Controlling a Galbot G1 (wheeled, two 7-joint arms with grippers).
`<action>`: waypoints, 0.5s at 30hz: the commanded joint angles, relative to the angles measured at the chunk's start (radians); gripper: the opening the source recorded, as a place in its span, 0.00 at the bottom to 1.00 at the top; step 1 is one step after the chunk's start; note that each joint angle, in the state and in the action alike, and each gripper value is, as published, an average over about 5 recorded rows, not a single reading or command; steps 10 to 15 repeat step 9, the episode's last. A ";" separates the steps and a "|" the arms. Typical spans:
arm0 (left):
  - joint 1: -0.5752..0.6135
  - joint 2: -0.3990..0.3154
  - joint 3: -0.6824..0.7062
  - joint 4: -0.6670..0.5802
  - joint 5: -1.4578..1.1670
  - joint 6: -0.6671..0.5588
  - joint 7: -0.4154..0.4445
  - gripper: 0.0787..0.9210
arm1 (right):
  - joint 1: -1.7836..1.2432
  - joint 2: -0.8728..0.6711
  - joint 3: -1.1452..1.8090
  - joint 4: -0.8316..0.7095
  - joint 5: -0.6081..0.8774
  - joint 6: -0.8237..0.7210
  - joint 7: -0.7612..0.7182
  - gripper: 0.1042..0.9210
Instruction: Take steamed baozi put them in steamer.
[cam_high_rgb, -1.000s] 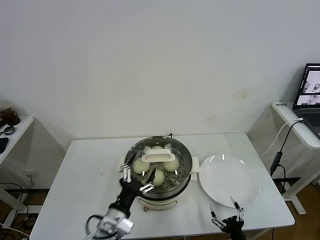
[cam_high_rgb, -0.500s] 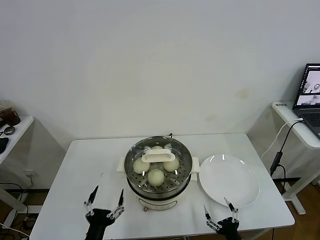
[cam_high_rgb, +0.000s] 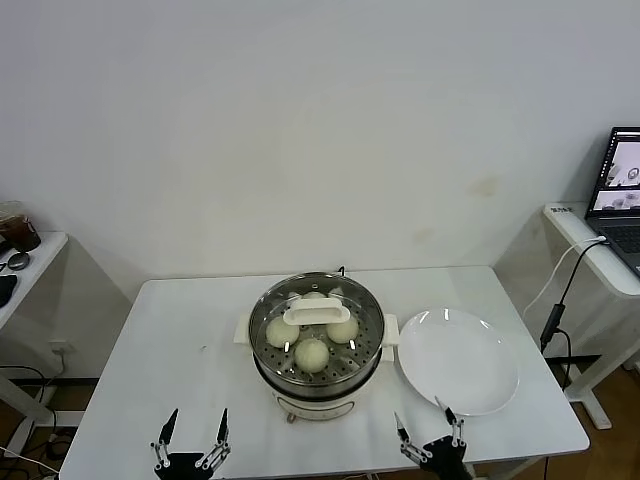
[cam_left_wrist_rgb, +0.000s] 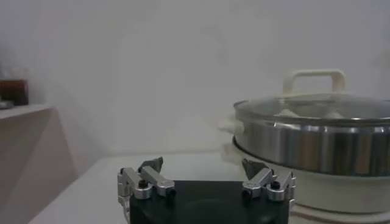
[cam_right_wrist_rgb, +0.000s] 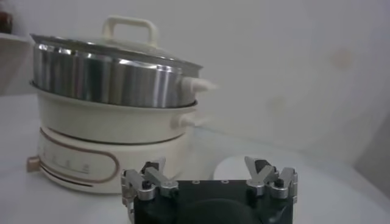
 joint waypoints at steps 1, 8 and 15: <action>0.024 -0.013 -0.025 0.032 -0.038 -0.039 0.013 0.88 | -0.005 -0.007 -0.037 0.038 0.066 -0.090 0.017 0.88; 0.018 -0.012 -0.019 0.035 -0.030 -0.035 0.020 0.88 | -0.009 -0.012 -0.033 0.049 0.063 -0.114 0.038 0.88; 0.018 -0.012 -0.019 0.036 -0.030 -0.034 0.021 0.88 | -0.010 -0.013 -0.032 0.050 0.063 -0.115 0.039 0.88</action>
